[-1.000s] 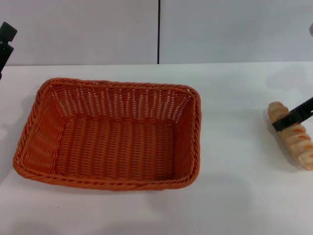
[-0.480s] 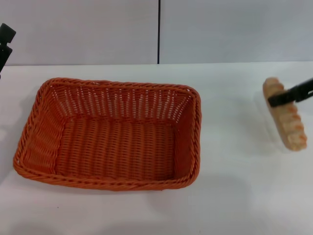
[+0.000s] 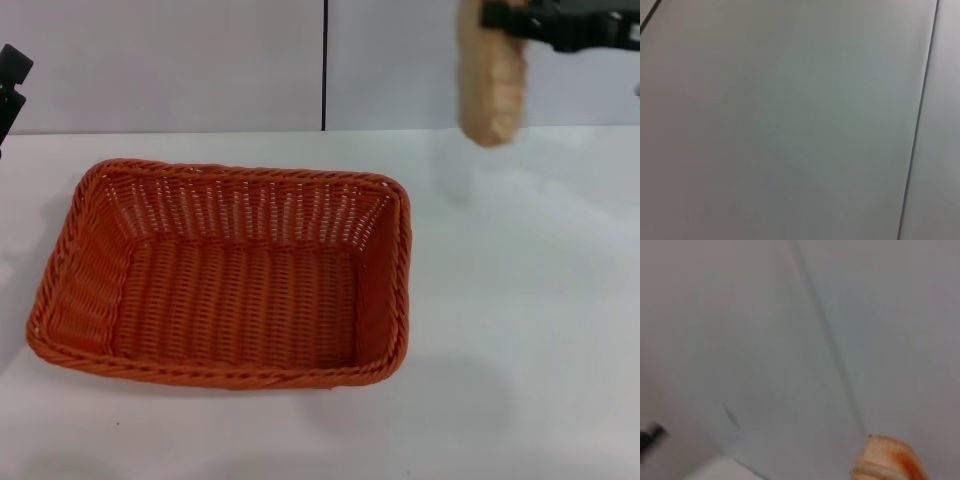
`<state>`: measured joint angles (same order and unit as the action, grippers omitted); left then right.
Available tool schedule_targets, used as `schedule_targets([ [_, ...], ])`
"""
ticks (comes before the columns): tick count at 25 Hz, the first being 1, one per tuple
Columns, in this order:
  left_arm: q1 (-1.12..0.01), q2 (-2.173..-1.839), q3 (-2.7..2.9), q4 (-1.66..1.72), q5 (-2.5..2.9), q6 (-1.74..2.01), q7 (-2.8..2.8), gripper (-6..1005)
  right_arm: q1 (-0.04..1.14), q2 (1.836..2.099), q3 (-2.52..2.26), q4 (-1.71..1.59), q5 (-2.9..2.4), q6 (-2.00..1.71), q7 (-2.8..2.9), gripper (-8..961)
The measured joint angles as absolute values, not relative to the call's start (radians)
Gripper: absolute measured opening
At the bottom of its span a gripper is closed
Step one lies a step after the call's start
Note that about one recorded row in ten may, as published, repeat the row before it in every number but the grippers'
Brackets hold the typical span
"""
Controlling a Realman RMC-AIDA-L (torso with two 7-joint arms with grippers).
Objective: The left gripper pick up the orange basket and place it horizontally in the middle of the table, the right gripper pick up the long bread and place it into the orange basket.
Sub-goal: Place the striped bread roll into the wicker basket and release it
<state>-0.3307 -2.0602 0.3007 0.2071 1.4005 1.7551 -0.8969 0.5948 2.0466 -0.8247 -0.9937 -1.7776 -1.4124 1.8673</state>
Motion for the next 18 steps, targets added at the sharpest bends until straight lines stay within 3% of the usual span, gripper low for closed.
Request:
schedule_targets([
  [13, -0.331, -2.061, 0.294, 0.207, 1.394, 1.752, -0.896, 603, 0.804, 2.076, -1.232, -0.736, -1.598, -1.382, 1.646, 276],
  [18, -0.331, -2.063, 0.297, 0.207, 1.394, 1.745, -0.896, 603, 0.828, 2.078, -1.309, -0.714, -1.594, -1.342, 1.646, 282],
])
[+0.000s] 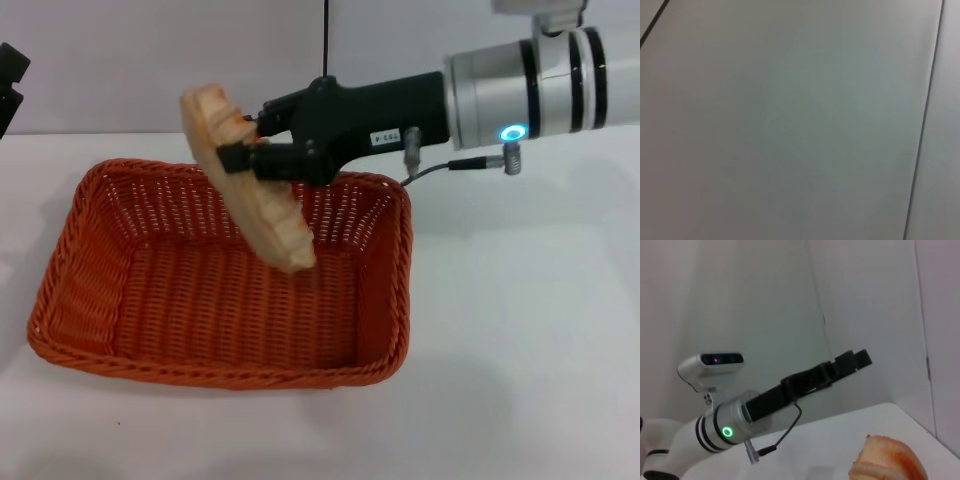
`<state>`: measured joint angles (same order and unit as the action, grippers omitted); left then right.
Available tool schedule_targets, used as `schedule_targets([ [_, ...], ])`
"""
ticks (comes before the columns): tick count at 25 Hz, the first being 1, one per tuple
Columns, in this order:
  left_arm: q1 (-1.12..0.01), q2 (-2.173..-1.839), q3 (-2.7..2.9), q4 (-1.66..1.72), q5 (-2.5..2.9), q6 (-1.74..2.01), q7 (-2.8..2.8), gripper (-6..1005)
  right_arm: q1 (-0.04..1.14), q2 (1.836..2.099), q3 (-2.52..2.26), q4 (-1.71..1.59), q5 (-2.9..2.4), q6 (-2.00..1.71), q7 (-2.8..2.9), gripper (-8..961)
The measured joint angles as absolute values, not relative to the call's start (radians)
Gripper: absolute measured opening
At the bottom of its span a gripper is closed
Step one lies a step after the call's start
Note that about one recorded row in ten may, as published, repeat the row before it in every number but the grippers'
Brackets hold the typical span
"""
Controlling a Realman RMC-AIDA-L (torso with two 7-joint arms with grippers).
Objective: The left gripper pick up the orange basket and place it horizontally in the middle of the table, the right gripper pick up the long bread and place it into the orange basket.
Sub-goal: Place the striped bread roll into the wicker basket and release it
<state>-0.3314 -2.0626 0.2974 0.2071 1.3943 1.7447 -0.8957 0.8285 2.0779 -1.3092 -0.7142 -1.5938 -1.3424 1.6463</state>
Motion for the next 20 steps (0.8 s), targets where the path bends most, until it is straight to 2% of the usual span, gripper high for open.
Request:
schedule_targets([
  [8, -0.330, -2.063, 0.295, 0.207, 1.394, 1.744, -0.898, 603, 0.818, 2.075, -1.315, -0.709, -1.592, -1.342, 1.670, 433],
  [14, -0.331, -2.063, 0.294, 0.207, 1.394, 1.744, -0.899, 603, 0.788, 2.072, -1.311, -0.715, -1.592, -1.369, 1.673, 604],
  [20, -0.331, -2.063, 0.296, 0.207, 1.394, 1.744, -0.901, 602, 0.774, 2.071, -1.296, -0.720, -1.592, -1.397, 1.674, 597],
])
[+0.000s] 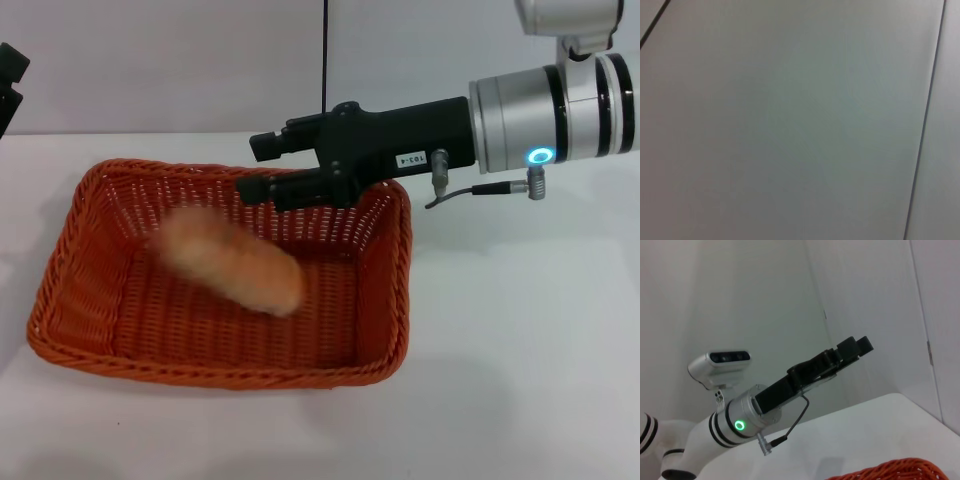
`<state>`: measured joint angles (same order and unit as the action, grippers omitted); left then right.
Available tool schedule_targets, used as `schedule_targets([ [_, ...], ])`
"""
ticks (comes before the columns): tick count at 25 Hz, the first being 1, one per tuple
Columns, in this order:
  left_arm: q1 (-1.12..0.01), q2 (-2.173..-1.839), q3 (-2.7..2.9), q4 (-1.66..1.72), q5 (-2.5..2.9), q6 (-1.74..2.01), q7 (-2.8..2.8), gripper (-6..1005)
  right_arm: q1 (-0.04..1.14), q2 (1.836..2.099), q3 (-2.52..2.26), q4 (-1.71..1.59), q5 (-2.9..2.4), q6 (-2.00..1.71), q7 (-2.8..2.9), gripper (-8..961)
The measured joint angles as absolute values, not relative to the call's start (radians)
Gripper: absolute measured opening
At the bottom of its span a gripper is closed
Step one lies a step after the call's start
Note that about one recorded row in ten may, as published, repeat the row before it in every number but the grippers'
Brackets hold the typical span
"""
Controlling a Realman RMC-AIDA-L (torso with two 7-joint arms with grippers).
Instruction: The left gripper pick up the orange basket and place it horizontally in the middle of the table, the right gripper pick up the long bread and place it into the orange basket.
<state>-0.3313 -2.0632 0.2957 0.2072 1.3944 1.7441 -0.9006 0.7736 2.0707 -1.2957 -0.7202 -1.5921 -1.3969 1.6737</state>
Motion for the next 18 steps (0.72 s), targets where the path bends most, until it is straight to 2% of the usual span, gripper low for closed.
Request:
schedule_targets([
  [8, -0.330, -2.063, 0.297, 0.206, 1.394, 1.748, -0.903, 602, 0.759, 2.069, -1.282, -0.732, -1.600, -1.410, 1.687, 597],
  [13, -0.327, -2.063, 0.294, 0.205, 1.394, 1.750, -0.903, 602, 0.678, 2.073, -1.254, -0.803, -1.592, -1.411, 1.654, 597],
  [14, -0.324, -2.061, 0.286, 0.205, 1.393, 1.751, -0.904, 602, 0.622, 2.073, -1.232, -0.829, -1.562, -1.411, 1.616, 597],
  [16, -0.318, -2.061, 0.249, 0.205, 1.390, 1.754, -0.904, 602, 0.585, 2.074, -1.214, -0.833, -1.523, -1.413, 1.587, 597],
  [18, -0.306, -2.061, 0.185, 0.206, 1.390, 1.761, -0.899, 602, 0.429, 2.073, -1.145, -0.792, -1.281, -1.443, 1.384, 597],
])
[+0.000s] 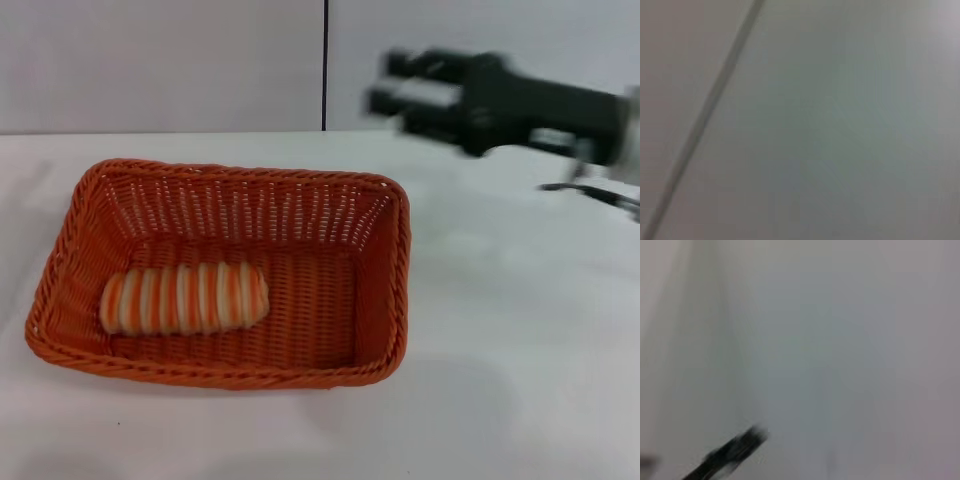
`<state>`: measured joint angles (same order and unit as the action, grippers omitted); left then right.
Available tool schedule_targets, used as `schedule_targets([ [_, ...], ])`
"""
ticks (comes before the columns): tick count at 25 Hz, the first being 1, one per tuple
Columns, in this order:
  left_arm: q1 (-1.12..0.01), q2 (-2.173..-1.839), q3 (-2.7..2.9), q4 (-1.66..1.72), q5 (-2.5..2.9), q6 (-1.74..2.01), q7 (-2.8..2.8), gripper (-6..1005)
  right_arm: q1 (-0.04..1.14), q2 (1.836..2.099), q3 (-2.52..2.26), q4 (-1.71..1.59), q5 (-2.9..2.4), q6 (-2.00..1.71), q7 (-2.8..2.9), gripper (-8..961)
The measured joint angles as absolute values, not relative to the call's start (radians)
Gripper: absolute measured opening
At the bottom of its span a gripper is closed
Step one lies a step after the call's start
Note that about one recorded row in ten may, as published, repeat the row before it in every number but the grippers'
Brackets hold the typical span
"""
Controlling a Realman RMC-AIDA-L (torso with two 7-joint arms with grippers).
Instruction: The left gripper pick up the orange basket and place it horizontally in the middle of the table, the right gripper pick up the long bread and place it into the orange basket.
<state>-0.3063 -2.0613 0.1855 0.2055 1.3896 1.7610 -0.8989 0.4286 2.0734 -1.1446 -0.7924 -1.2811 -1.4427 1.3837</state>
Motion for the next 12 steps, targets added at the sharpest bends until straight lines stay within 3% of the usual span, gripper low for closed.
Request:
schedule_targets([
  [3, -0.288, -2.062, 0.110, 0.205, 1.389, 1.767, -0.890, 602, 0.390, 2.073, -1.120, -0.770, -1.222, -1.453, 1.318, 597],
  [6, -0.268, -2.063, -0.010, 0.176, 1.389, 1.767, -0.846, 602, 0.276, 2.074, -0.982, -0.670, -1.076, -1.488, 1.126, 597],
  [12, -0.240, -2.064, -0.159, 0.095, 1.389, 1.768, -0.710, 603, 0.221, 2.072, -0.712, -0.461, -0.899, -1.596, 0.946, 597],
])
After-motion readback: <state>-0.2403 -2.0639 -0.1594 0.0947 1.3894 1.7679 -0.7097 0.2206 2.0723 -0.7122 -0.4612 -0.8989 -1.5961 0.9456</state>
